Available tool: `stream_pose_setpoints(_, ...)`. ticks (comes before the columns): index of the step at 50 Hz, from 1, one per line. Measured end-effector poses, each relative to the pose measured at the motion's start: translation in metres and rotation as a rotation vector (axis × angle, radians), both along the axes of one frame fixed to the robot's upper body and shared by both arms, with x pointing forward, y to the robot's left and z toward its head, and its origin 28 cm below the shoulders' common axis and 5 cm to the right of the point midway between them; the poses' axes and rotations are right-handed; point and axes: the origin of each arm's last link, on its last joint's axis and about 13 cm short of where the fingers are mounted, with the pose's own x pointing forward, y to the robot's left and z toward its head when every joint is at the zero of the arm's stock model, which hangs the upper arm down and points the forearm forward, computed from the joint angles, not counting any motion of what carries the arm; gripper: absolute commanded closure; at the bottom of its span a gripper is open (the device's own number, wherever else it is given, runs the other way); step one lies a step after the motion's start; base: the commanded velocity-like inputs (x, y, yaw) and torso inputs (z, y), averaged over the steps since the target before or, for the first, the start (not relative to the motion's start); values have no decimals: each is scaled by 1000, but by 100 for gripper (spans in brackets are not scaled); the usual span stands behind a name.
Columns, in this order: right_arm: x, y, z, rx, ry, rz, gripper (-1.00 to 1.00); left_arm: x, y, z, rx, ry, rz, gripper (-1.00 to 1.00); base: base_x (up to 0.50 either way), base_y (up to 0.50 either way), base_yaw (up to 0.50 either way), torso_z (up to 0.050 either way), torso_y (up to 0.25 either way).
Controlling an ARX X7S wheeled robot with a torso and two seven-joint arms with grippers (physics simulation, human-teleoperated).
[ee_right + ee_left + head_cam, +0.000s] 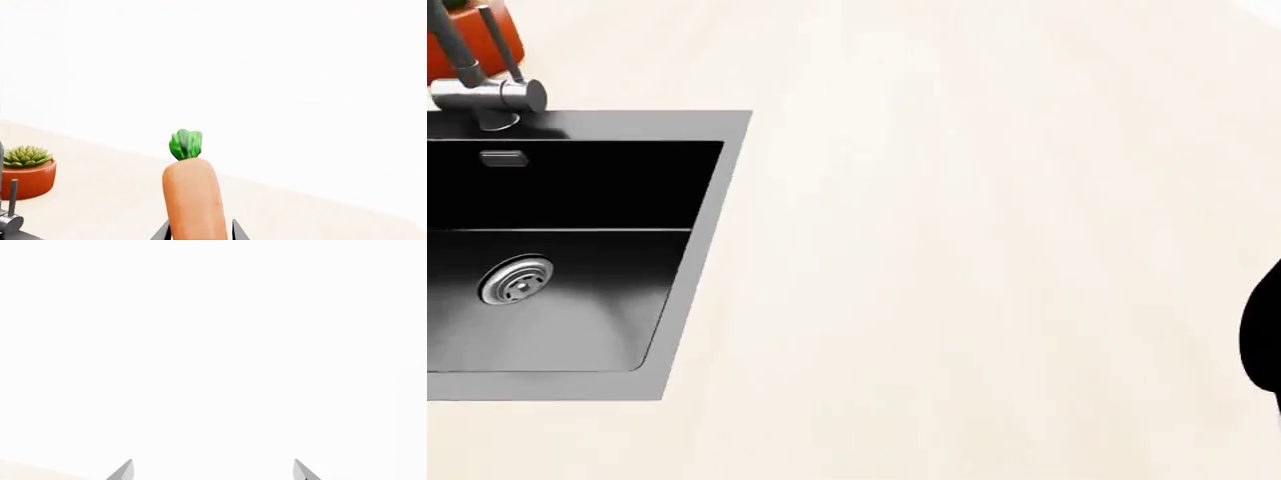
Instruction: Place the two vegetables and bowl onto the tray for setting up a vegetable dip station.
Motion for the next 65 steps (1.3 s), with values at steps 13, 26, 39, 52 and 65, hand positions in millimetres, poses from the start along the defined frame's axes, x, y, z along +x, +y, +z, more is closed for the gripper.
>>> stream_pose_setpoints(13,-6,2,0,-44,-13,-10,100,0,0,0,-1,-1,0,-100,0,500,0,0,0)
stream_pose_setpoints(26,-9,3,1,-64,-22,-15,100,0,0,0,1,2,-5,-100,0,500,0,0,0)
stream_pose_setpoints(39,-10,4,2,-81,-32,-21,100,0,-1,-1,4,2,-7,-100,0,500,0,0,0)
stream_pose_setpoints(52,-11,5,3,-92,-39,-22,100,-1,-1,-1,4,-1,-7,-100,0,500,0,0,0)
stream_pose_setpoints(65,-11,6,3,-100,-43,-22,100,-1,-1,-1,4,-1,-9,-100,0,500,0,0,0)
